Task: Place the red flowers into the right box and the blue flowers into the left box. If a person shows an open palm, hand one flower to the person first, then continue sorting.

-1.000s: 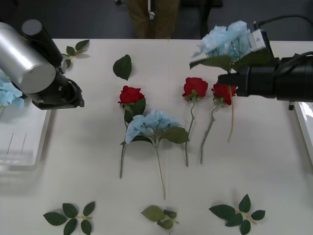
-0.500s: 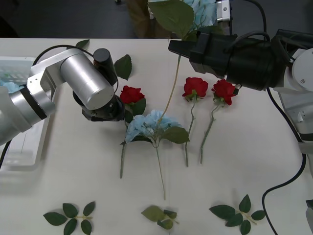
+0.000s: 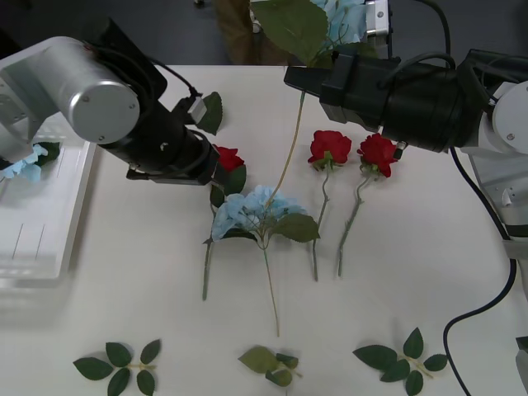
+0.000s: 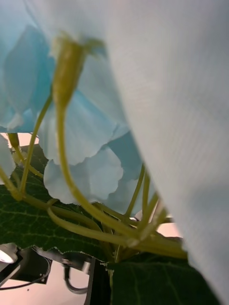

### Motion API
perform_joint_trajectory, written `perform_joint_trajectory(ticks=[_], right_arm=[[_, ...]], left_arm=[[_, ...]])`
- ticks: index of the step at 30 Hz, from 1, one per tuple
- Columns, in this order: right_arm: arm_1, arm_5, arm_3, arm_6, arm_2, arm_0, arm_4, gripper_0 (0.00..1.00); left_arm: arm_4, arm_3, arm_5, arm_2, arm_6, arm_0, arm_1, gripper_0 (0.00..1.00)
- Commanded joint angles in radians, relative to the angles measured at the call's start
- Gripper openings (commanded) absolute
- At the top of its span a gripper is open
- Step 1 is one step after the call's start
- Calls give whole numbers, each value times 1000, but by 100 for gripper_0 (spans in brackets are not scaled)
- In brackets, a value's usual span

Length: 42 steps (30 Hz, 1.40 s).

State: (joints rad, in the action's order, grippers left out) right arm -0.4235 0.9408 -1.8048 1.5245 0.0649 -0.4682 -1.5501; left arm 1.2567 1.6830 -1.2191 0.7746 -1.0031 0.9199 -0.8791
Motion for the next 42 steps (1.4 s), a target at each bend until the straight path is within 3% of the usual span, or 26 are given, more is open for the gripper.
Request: perform_joint_trajectory(ticks=[1,5,12,21,30,31,32,33,34,36,42], right_arm=[[-11,-17,-25,-3,9,-32,-16,0],[-11,-30,-25,-3,12,-32,-27,0],[-9,-74,-25,-3,33,-32,-47,0],[-9,-186,-25,11,92,-32,-79,0],[-9,-191,-27,17,93,-32,-91,0],[-9,-189,-27,17,92,-32,-91,0],[-9,-191,-27,17,92,-32,-93,0],[-8,-189,-27,17,92,-30,-93,0],[-8,-189,-27,17,92,-30,-93,0],[-9,-189,-27,17,92,-30,-91,0],[-8,-189,-27,17,92,-30,-91,0]], left_arm=[[135,61,89,-222,-239,-112,-34,88],[336,38,118,-316,-402,-165,17,88],[609,4,165,-320,-635,-174,69,91],[661,-9,266,-320,-767,-213,206,96],[661,-16,294,-320,-772,-216,235,94],[661,-16,294,-320,-772,-217,235,85],[661,-16,294,-313,-770,-216,235,59],[665,-16,302,-301,-770,-216,235,19],[667,-16,306,-296,-772,-216,235,11],[675,-16,329,-278,-775,-217,233,0],[701,-16,332,-278,-775,-217,230,0]])
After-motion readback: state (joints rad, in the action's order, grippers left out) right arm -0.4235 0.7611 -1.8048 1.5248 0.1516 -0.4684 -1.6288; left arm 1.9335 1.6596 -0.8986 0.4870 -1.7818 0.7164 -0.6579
